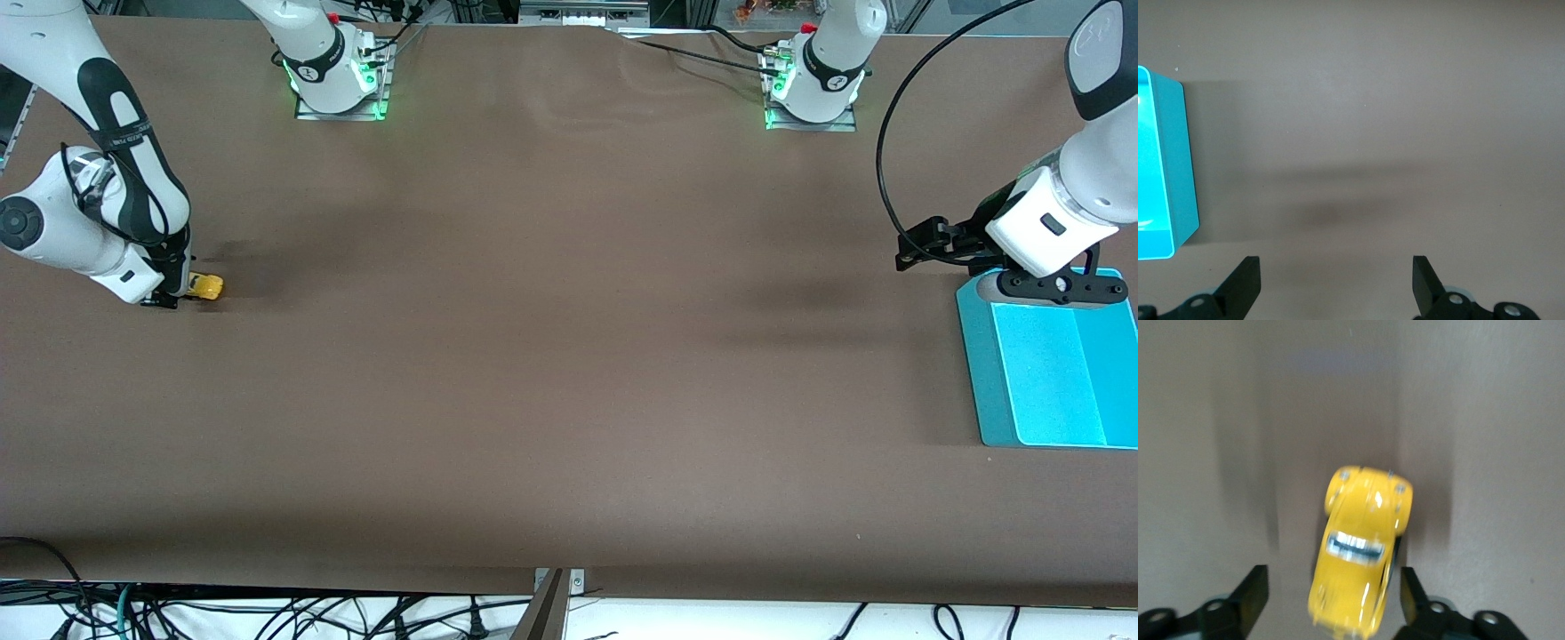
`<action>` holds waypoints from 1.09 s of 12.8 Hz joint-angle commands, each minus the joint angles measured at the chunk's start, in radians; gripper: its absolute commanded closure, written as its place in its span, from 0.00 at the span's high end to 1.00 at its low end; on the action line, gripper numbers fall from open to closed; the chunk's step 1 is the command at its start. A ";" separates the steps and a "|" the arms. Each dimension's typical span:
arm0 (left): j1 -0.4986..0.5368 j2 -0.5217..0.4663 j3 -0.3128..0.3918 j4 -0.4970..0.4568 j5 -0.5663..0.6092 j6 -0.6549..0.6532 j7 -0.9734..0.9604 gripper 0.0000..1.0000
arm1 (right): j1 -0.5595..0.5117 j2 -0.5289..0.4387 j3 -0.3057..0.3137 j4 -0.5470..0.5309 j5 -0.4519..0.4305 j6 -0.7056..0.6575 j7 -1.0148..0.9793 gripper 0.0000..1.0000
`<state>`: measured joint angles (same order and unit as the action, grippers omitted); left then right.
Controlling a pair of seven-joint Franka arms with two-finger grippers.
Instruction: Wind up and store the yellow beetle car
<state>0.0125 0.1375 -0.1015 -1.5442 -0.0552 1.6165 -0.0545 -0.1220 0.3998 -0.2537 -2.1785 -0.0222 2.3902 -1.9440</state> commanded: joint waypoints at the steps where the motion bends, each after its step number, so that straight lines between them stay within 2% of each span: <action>1: -0.003 0.014 0.003 0.033 -0.017 -0.021 0.019 1.00 | -0.015 -0.073 0.046 0.039 0.007 -0.114 -0.006 1.00; 3: -0.003 0.014 0.003 0.033 -0.017 -0.021 0.019 1.00 | -0.013 -0.082 0.057 0.054 0.007 -0.115 -0.004 1.00; 10: -0.012 0.017 0.003 0.032 -0.017 -0.023 0.070 1.00 | -0.013 -0.081 0.246 0.166 -0.013 -0.115 0.189 1.00; 14: -0.014 0.023 0.003 0.032 -0.017 -0.024 0.116 1.00 | -0.010 -0.073 0.263 0.174 -0.044 -0.115 0.249 1.00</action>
<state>0.0044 0.1414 -0.1038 -1.5442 -0.0553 1.6141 0.0128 -0.1201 0.3210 0.0005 -2.0188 -0.0469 2.2921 -1.7149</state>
